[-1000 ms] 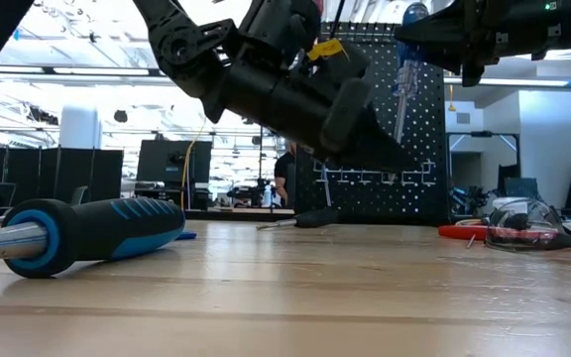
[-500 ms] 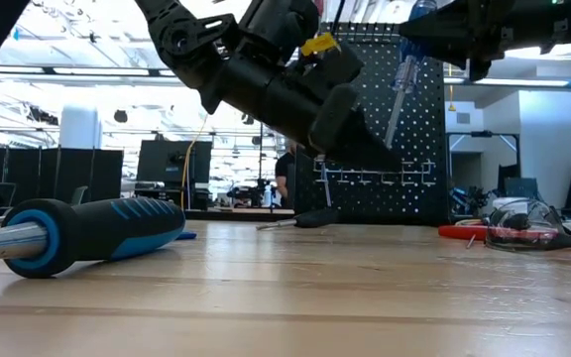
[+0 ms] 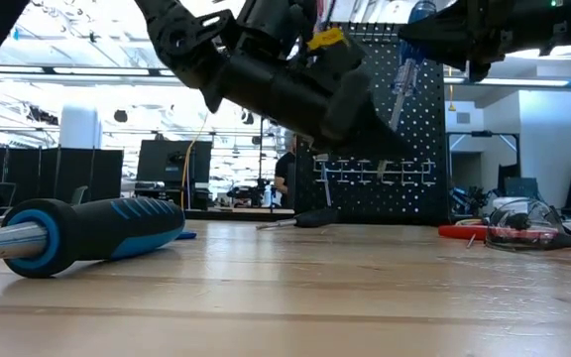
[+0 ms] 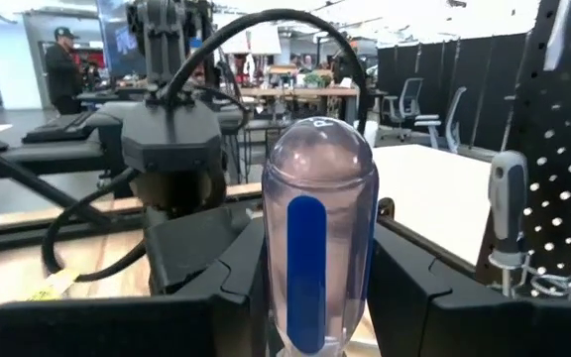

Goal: Hang tools onto peg board
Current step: Hang the right blue screwdriver on the pegboard

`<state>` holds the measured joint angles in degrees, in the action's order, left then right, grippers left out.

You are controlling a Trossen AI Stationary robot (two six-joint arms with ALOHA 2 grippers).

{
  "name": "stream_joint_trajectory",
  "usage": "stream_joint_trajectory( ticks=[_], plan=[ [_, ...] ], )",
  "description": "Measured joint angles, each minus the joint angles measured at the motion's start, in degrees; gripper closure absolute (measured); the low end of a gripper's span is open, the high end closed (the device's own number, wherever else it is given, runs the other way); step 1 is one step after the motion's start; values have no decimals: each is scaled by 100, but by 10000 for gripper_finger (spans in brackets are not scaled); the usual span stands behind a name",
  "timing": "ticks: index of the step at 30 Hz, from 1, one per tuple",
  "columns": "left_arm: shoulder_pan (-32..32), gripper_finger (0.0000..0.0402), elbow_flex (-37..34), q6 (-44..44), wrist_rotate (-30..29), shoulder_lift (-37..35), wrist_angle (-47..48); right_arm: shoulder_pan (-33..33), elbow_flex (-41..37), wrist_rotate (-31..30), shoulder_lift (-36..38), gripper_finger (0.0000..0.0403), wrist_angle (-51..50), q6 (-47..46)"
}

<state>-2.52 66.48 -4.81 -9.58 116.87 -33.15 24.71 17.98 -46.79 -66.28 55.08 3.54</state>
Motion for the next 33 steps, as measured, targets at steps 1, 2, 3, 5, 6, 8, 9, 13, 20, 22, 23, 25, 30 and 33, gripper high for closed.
stream_joint_trajectory(
  ticks=[1, 2, 3, 5, 6, 8, 9, 13, 20, 22, 23, 25, 30, 33],
  plan=[
    [0, 208, 7, 19, 107, -70, 291, 2, -2, 37, -8, 282, -24, -32],
    [0, 208, 21, 16, 207, -158, 658, 4, -4, 79, -10, 282, -56, -55],
    [2, 208, 59, -13, 229, -264, 1090, 7, -4, 92, -11, 282, -62, -68],
    [4, 208, 117, -65, 47, -469, 1895, 7, -4, 99, -9, 282, -38, -68],
    [11, 208, 127, -81, -148, -575, 2086, 7, -4, 89, -7, 282, -40, -58],
    [48, 208, 101, -193, -359, -713, 2063, 4, -4, -6, 3, 282, 20, -3],
    [64, 208, 100, -254, -346, -734, 1882, 2, -2, -50, 13, 282, 49, 29],
    [60, 208, 99, -246, -196, -641, 1104, 0, -2, -56, 9, 282, 91, 30],
    [57, 208, 135, -182, -98, -914, 2356, 3, -7, 65, -11, 282, -118, -73],
    [63, 208, 224, -74, -8, -1152, 3069, 7, -7, 103, -6, 282, -61, -113],
    [66, 208, 274, -23, -5, -1246, 3414, 7, -5, 105, -4, 283, -49, -117],
    [70, 208, 307, 30, -82, -1459, 3886, 7, -2, 126, -4, 285, -26, -143],
    [83, 208, 317, 23, -424, -1665, 3711, 17, 4, 180, -2, 287, 20, -126],
    [83, 208, 163, -133, -452, -1621, 3037, 20, 4, 123, -2, 287, 42, -98]
  ],
)
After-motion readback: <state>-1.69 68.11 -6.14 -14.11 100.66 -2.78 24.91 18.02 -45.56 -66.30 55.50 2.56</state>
